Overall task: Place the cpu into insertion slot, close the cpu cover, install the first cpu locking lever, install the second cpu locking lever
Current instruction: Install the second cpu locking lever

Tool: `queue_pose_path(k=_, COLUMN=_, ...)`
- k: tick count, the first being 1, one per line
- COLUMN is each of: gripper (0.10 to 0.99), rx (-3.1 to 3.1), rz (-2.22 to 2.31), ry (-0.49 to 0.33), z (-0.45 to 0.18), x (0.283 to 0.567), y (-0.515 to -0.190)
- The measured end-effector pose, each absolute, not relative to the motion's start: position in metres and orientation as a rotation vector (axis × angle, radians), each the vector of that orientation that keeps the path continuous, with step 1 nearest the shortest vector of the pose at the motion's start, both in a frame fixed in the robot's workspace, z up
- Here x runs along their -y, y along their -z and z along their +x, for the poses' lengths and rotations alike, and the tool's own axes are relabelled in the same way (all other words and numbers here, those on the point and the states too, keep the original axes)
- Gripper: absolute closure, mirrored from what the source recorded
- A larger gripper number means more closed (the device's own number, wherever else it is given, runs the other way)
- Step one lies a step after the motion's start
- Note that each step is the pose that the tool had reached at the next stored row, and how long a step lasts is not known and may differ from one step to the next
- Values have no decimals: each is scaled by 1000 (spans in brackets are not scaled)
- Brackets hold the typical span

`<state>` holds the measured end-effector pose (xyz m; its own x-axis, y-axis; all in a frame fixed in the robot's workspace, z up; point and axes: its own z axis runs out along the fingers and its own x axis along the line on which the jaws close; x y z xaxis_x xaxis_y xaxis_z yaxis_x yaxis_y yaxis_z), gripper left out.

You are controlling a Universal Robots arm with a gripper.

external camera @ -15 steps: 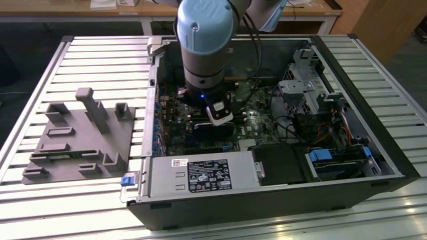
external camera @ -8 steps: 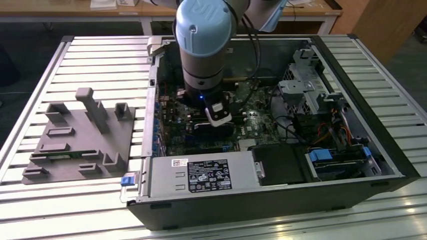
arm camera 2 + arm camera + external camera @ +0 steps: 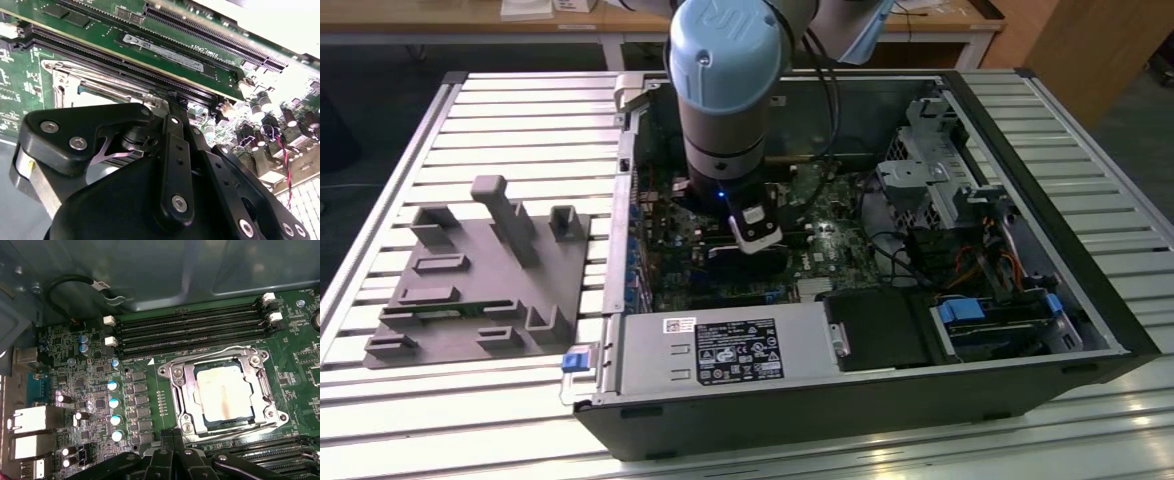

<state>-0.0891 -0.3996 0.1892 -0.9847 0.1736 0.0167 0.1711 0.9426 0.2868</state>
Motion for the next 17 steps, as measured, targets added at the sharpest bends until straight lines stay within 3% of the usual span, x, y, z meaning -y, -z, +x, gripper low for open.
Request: queue_pose_path(k=17, gripper=980, rx=-3088, rz=274, ry=-453, z=-89, x=400, y=-220)
